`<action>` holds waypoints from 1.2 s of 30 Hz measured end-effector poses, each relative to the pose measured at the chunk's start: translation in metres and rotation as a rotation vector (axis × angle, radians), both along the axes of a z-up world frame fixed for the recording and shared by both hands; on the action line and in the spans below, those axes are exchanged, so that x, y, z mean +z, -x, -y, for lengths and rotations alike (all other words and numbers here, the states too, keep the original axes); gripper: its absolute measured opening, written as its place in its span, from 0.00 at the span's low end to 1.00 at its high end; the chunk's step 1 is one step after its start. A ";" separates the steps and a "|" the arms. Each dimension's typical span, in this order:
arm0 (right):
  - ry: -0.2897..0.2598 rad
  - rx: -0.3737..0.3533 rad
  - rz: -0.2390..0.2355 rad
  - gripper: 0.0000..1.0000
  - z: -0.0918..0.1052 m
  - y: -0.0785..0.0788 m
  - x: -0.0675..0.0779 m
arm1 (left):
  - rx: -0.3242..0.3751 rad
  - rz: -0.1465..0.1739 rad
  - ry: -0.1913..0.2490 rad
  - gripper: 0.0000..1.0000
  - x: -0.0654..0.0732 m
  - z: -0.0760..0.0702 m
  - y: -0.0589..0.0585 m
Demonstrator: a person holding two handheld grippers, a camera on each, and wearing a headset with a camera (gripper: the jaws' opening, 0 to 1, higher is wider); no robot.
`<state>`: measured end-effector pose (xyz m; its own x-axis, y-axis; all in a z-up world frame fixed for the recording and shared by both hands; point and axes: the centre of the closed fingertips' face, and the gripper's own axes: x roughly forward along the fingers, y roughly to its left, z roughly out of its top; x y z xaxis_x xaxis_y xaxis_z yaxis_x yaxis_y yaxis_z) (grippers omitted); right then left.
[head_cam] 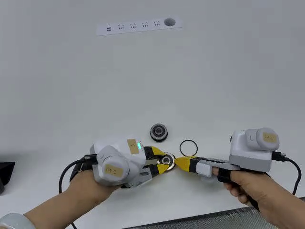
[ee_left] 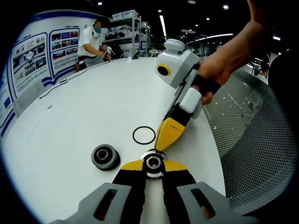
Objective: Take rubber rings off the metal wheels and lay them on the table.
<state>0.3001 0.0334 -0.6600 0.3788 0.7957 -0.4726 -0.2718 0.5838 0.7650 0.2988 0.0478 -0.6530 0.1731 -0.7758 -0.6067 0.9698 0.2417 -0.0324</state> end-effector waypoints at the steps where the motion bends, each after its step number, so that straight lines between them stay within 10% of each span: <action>1: 0.002 0.001 0.003 0.02 0.000 0.000 0.001 | 0.000 0.000 0.000 0.13 0.000 0.000 0.000; 18: -0.079 0.024 0.042 0.02 -0.021 -0.001 0.023 | 0.000 0.003 -0.008 0.13 0.000 0.000 0.000; 36: -0.004 0.000 0.014 0.02 -0.007 -0.003 0.008 | -0.016 0.015 -0.009 0.13 0.000 0.000 0.000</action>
<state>0.3031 0.0407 -0.6520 0.3857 0.7974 -0.4640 -0.2826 0.5809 0.7634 0.2987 0.0474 -0.6529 0.1696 -0.7729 -0.6114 0.9739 0.2263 -0.0159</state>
